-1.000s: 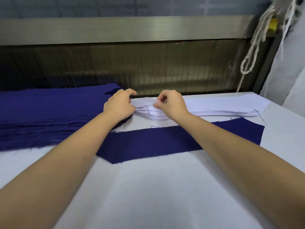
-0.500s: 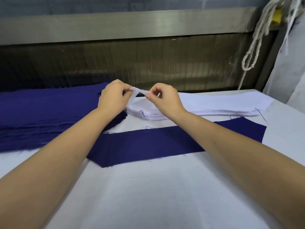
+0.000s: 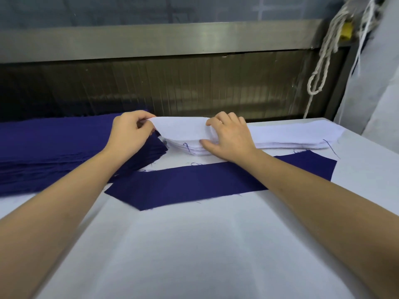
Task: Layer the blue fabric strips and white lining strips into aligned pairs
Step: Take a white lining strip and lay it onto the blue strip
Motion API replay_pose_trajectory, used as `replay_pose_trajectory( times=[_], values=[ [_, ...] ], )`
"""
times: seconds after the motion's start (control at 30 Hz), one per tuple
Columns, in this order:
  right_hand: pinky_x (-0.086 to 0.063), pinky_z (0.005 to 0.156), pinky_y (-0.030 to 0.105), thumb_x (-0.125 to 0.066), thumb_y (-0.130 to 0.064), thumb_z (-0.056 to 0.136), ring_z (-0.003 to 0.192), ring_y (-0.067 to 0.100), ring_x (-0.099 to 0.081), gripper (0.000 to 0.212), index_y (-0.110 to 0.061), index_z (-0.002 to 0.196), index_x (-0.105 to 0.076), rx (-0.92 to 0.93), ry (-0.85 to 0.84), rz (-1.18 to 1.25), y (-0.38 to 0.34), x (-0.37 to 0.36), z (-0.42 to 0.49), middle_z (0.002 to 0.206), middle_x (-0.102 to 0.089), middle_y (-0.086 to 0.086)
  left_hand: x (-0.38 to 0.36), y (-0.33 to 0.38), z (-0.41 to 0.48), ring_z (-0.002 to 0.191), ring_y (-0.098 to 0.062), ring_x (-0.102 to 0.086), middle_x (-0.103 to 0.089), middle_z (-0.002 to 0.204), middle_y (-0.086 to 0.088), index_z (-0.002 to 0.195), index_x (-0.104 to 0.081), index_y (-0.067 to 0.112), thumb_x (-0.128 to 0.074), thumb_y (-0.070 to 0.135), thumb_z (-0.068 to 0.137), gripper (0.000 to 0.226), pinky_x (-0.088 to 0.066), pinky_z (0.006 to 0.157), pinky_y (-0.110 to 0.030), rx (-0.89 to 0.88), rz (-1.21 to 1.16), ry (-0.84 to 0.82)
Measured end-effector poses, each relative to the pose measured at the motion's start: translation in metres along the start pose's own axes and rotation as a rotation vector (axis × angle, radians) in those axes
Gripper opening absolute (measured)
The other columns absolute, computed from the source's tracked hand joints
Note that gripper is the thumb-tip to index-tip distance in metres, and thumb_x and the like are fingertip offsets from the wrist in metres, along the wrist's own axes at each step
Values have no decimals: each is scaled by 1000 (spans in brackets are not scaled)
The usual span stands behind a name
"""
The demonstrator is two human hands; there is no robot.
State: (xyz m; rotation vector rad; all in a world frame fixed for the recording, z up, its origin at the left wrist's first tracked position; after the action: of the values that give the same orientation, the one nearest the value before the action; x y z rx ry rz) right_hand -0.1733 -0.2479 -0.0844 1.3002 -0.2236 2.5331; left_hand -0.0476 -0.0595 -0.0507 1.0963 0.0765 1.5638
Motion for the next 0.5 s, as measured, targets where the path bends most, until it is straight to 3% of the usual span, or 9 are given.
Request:
replay_pose_trajectory(
  times=[0.07, 0.2, 0.37, 0.43, 0.5],
  values=[
    [-27, 84, 32, -52, -48, 86, 104, 24, -45, 47, -17, 120, -55, 60, 7, -26, -8, -1, 0, 116, -52, 2, 7, 0, -4, 79, -21, -67, -70, 79, -6, 87, -70, 17, -52, 14, 91, 18, -53, 83, -41, -5, -11, 2],
    [-24, 82, 29, -46, -25, 92, 105, 24, -46, 31, -17, 121, -55, 40, 61, -55, -12, 3, 6, 118, -54, 1, 18, 0, -11, 79, -21, -66, -69, 78, -5, 86, -69, 16, -53, 20, 94, 19, -51, 80, -35, -52, 11, 16],
    [-25, 85, 30, -47, -5, 89, 107, 25, -46, 34, -17, 119, -59, -82, 10, -69, 13, 7, 4, 118, -56, 3, 33, -11, -21, 89, -9, -60, -65, 97, 7, 108, -70, 13, -56, 13, 93, 21, -42, 76, -7, -117, 37, -25],
    [-28, 88, 32, -46, -1, 89, 109, 26, -46, 35, -16, 117, -62, -171, -12, -80, 32, 11, -1, 118, -57, 5, 39, -17, -26, 92, -9, -59, -65, 101, 6, 109, -70, 12, -57, 14, 92, 22, -43, 78, -7, -137, 53, -39],
    [-30, 91, 35, -46, 0, 89, 112, 28, -46, 36, -16, 117, -63, -264, -44, -94, 51, 15, -9, 119, -58, 6, 43, -23, -32, 93, -13, -60, -66, 103, 3, 109, -70, 12, -58, 12, 91, 21, -46, 83, -17, -142, 76, -61]
  ],
)
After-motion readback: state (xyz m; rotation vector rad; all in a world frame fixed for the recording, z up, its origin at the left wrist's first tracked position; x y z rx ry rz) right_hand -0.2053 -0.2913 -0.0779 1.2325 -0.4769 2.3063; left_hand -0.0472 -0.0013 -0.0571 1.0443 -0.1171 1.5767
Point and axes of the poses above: each hand's wrist, its own z-axis towards the middle knuckle, its own x-axis out of the back of the hand, y = z × x, the point moved 2 cm from there along z, towards the middle knuckle
